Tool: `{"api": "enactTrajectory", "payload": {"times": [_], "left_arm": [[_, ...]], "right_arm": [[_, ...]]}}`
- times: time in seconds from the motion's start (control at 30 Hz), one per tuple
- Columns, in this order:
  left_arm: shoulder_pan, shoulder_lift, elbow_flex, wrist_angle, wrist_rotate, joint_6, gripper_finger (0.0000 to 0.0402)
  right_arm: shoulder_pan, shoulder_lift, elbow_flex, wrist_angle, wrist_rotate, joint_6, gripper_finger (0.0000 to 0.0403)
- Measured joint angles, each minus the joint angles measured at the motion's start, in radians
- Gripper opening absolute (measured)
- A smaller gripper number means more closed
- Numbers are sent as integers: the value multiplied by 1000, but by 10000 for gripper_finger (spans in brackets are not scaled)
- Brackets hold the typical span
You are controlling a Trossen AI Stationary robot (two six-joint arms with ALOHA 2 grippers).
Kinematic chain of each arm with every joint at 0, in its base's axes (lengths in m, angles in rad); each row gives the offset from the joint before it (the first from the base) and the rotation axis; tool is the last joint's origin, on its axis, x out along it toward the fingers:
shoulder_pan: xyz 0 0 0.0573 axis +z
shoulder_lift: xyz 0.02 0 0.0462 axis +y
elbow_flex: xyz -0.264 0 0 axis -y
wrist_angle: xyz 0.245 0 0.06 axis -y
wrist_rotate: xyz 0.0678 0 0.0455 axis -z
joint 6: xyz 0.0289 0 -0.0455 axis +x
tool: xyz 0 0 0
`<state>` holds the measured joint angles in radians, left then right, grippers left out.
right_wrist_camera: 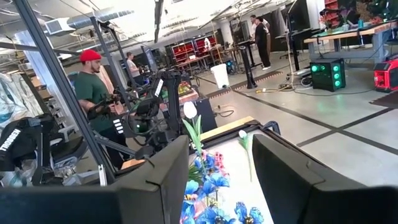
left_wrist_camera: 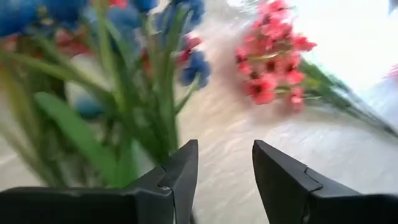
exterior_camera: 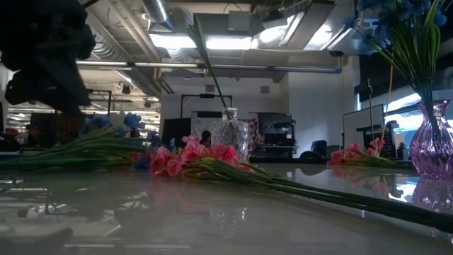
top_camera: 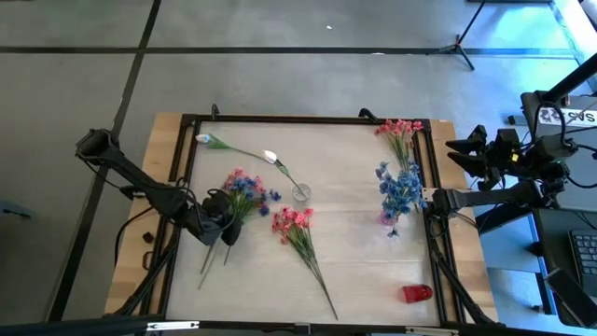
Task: Sort flowers into vase by color
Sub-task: Put the blue flower into the purple vase
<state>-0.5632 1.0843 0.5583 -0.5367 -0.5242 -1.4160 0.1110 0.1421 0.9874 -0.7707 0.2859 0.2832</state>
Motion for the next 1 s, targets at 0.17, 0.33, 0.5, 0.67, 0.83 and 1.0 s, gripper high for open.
{"api": "enactTrajectory", "payload": {"times": [0.17, 0.33, 0.5, 0.67, 0.83, 1.0], "left_arm": [[0, 25, 0, -104, -9, -51, 156], [0, 103, 0, -100, -12, -88, 157], [0, 197, 0, -46, -14, -96, 157], [0, 250, 0, 49, -16, -57, 157], [19, 276, 0, 57, -19, -56, 154], [38, 286, -1, 69, -19, -44, 110]], "right_arm": [[0, 0, 0, -20, 0, 0, 176], [0, 0, 0, -20, 0, 0, 176], [0, 0, 0, -20, -2, 4, 176], [0, 0, 0, -19, -8, 9, 176], [0, 0, 0, -18, -8, 10, 176], [0, 0, 0, -17, -8, 11, 176]]}}
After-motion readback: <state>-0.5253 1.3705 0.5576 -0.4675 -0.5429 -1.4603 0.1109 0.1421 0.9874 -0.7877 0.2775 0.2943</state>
